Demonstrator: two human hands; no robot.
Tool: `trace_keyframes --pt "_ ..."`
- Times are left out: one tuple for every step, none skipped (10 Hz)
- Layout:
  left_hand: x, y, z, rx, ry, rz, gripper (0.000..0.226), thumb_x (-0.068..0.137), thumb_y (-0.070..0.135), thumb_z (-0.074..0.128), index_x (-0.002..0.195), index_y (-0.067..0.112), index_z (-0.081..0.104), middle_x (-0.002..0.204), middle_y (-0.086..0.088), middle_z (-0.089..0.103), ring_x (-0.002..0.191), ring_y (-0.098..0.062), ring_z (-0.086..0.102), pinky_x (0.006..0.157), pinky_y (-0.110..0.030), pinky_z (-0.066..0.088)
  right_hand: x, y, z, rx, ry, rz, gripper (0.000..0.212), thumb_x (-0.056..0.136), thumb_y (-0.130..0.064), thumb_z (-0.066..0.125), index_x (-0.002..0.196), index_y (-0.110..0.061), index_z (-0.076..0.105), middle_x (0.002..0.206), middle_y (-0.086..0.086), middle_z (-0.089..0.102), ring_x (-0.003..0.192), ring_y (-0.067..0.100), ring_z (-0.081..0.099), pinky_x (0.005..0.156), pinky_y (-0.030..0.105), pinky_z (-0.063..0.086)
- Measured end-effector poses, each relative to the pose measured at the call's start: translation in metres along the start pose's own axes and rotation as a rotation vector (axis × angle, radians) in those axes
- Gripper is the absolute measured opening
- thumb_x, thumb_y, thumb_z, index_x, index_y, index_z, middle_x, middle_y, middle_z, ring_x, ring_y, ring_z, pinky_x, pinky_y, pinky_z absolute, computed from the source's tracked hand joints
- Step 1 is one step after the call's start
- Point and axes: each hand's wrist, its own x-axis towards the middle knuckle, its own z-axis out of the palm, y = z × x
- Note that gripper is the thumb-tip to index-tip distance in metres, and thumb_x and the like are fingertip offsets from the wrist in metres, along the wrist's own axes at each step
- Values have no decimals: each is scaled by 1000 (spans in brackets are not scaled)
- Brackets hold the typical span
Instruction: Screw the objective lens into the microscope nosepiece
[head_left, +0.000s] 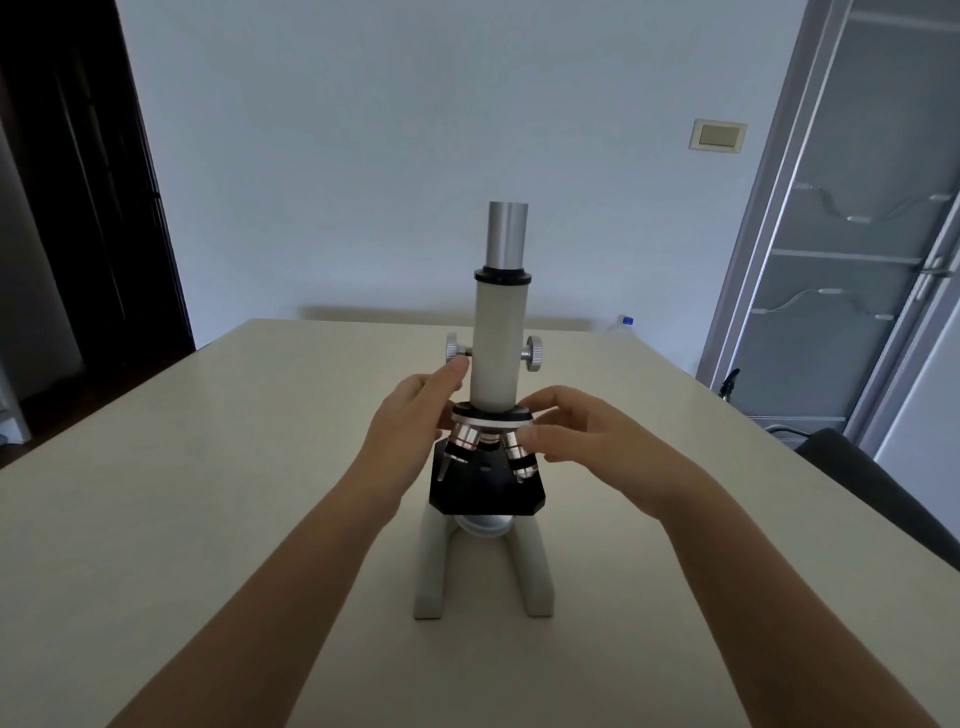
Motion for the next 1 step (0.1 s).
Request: trace_keyframes --pt "2 2 -4 -13 95 11 46 79 57 53 92 14 63 82 -5 64 82 -19 63 85 -38 49 -3 -3 -5 -16 101 -19 34 71 -44 67 100 -25 63 91 0 74 92 14 67 91 37 48"
